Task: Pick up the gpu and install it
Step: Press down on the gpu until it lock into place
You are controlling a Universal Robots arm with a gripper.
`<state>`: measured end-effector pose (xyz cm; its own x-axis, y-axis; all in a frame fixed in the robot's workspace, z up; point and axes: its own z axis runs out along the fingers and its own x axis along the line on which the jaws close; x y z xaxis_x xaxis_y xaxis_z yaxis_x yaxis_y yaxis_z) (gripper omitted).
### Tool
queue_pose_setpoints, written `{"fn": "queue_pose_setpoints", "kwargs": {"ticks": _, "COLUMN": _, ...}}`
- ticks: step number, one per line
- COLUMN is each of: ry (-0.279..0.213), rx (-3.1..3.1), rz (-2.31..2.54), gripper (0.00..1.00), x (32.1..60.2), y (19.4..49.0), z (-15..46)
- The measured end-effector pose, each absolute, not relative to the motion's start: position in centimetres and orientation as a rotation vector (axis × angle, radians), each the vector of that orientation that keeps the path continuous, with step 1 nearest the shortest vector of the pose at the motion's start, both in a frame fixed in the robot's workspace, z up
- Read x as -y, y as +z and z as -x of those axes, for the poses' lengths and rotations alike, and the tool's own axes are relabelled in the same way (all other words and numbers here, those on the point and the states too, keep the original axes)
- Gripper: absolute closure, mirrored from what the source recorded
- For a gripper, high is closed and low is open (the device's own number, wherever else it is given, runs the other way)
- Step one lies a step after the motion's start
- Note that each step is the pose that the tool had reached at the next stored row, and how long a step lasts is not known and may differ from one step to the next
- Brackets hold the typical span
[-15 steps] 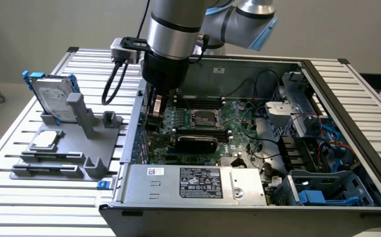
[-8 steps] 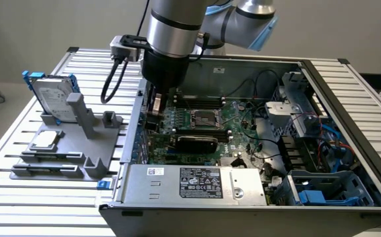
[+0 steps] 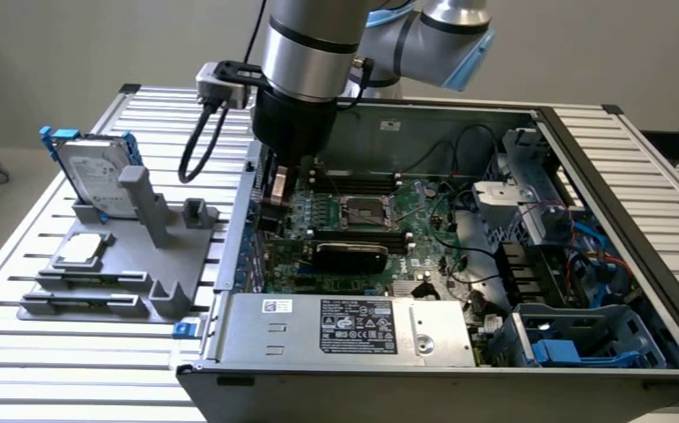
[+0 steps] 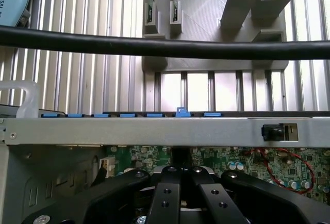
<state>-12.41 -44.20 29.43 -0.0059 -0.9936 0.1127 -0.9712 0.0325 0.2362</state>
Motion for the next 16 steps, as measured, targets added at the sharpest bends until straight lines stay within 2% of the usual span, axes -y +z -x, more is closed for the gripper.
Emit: {"fn": "queue_pose_setpoints", "kwargs": {"ticks": 16, "ry": -0.145, "rx": 2.087, "rz": -1.991, "gripper": 0.89, "x": 44.19, "y": 29.55, "z": 12.41}}
